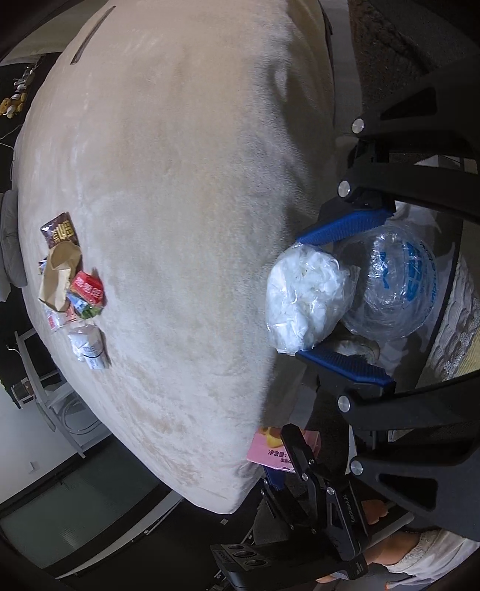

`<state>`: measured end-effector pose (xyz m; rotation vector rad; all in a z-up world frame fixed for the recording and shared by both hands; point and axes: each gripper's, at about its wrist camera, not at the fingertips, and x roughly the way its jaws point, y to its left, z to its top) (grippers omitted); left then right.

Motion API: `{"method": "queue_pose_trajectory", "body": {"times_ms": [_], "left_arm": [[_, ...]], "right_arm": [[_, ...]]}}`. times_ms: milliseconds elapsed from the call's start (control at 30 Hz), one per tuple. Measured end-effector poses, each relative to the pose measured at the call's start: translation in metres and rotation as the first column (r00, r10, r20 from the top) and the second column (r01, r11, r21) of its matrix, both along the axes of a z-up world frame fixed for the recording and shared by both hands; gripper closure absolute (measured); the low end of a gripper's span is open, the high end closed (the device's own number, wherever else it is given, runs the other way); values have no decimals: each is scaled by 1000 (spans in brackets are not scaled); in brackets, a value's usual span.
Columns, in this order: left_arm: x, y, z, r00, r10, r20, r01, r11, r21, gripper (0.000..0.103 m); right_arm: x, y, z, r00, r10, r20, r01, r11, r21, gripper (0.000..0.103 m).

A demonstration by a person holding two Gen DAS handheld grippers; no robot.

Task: Collect trash
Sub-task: 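Carry the pink carton and white plastic ball down over the clear trash bag, then open the left tool and the right tool to drop both items into the bag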

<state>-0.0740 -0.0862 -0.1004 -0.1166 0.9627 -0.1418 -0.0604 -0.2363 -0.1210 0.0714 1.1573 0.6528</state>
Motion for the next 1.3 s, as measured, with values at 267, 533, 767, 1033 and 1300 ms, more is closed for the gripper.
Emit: {"method": "queue_pose_trajectory", "body": {"times_ms": [267, 533, 767, 1033, 1300], "left_arm": [[13, -18, -48, 982, 17, -188, -17, 1000, 5, 48], [27, -27, -105, 923, 30, -384, -26, 1000, 17, 48], [37, -36, -155, 849, 10, -528, 2, 1000, 22, 48], [39, -36, -206, 768, -20, -640, 24, 1000, -2, 48], [49, -39, -253, 697, -53, -715, 68, 998, -8, 48]], "right_arm": [[0, 13, -54, 979, -15, -202, 5, 999, -52, 46], [0, 33, -112, 932, -62, -357, 5, 988, -157, 46], [-3, 44, -166, 870, -106, -482, -15, 970, -241, 46], [1, 47, -223, 794, -151, -589, -53, 948, -314, 46], [3, 49, -272, 732, -180, -657, -86, 932, -351, 46]]}}
